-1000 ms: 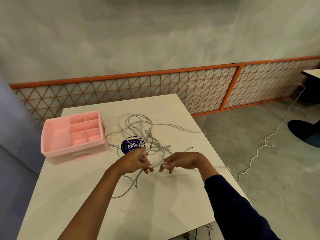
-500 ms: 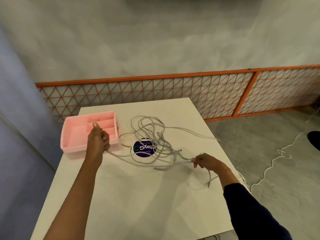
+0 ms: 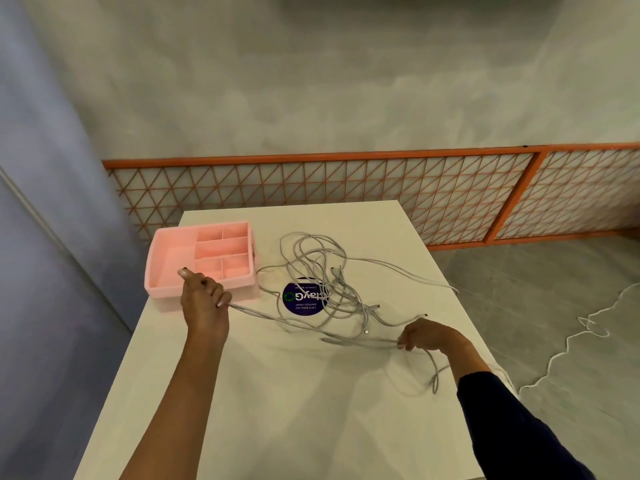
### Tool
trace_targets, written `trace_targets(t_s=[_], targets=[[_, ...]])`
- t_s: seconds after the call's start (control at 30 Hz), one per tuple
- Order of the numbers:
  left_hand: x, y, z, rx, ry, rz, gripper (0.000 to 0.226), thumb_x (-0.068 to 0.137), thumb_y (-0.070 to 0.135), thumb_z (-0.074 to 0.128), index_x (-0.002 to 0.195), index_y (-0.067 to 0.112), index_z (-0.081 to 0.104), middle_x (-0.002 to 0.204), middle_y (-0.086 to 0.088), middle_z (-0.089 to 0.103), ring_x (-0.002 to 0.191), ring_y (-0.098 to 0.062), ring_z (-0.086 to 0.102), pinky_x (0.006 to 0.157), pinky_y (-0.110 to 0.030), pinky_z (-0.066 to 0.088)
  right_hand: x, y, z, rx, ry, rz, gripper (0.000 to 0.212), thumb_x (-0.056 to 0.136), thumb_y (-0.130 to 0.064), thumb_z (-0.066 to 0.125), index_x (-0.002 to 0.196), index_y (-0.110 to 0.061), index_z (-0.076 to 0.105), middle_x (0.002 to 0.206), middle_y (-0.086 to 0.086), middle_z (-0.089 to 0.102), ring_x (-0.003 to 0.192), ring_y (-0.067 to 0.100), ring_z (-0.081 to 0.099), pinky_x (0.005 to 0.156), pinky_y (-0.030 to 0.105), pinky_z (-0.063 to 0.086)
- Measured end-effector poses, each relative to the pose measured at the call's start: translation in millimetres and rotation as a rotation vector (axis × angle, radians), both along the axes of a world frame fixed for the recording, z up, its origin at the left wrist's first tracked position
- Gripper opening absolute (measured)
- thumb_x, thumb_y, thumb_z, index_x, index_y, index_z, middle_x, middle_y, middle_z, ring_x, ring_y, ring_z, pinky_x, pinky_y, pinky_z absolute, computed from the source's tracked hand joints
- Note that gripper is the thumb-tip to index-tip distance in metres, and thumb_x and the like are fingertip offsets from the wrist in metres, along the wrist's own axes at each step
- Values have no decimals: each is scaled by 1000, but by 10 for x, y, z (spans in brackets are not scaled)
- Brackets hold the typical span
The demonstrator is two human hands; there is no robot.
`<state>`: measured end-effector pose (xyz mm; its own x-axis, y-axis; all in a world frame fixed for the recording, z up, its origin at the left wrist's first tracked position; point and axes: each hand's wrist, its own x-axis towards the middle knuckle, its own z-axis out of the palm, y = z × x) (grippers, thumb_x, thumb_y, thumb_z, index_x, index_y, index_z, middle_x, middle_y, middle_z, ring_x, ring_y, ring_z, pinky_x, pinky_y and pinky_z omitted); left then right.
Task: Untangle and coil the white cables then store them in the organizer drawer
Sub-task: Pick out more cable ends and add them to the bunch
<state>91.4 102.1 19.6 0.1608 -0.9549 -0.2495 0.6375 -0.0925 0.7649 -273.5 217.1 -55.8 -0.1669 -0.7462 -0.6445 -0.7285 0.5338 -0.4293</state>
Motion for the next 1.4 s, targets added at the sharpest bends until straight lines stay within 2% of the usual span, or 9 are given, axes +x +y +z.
trace_targets(t_s=[0.13,0.3,0.37,0.47,0.73,0.93,1.1,1.33,1.4], targets=[[-171,41,97,-29,12,-91,45,98,53,35,69,19,42,46,10,25,40,-5,22,40,-17,19,550,-304,309,-78,-48,201,34,94,-15,57,127,-9,59,133,9,57,125,21,50,102,25,37],[-335,49,169,-44,92,-185,56,99,56,23,72,14,48,44,9,29,39,-4,27,39,-15,24,1591,-499,785,-137,-355,415,65,89,-42,62,145,-21,35,142,1,46,132,12,40,109,24,30],[-336,31,176,-70,110,-216,50,102,49,24,74,14,47,45,9,31,40,-3,29,40,-14,26,1859,-531,735,-202,-360,449,55,94,-42,55,140,-17,39,137,5,52,126,16,47,105,28,35],[-271,-10,161,-107,73,-232,41,104,42,26,74,18,42,48,11,34,41,-3,30,41,-14,28,2015,-511,554,-341,-384,360,32,102,-36,38,103,-9,55,93,6,62,93,28,59,82,31,44],[-59,-89,133,-115,80,-154,41,103,43,28,72,21,41,48,12,32,37,-2,25,39,-14,22,1674,-262,123,-439,-152,314,48,98,-53,35,71,-14,41,64,-1,46,64,18,46,64,30,35],[92,-110,133,-88,92,-60,41,104,42,29,70,21,40,46,12,31,36,-3,23,37,-14,19,1151,144,-308,-452,204,178,47,97,-55,33,106,-23,66,99,7,69,96,28,62,72,31,39],[31,-16,4,1,86,-4,41,104,41,29,70,20,39,43,12,30,35,-3,22,35,-15,19,874,182,-366,-366,324,68,50,94,-60,36,60,-24,42,76,-3,53,81,24,55,66,28,35],[189,-46,18,62,89,90,42,104,42,32,68,20,36,47,10,29,34,-5,21,35,-16,16,544,245,-377,-232,401,-4,54,82,-75,41,78,-24,57,88,-2,59,92,22,60,74,29,43],[162,-38,2,73,77,64,42,103,44,34,68,20,35,43,11,28,34,-5,20,35,-16,15,547,218,-373,-197,344,18,59,74,-81,47,68,-23,50,81,-5,58,85,18,58,69,28,41]])
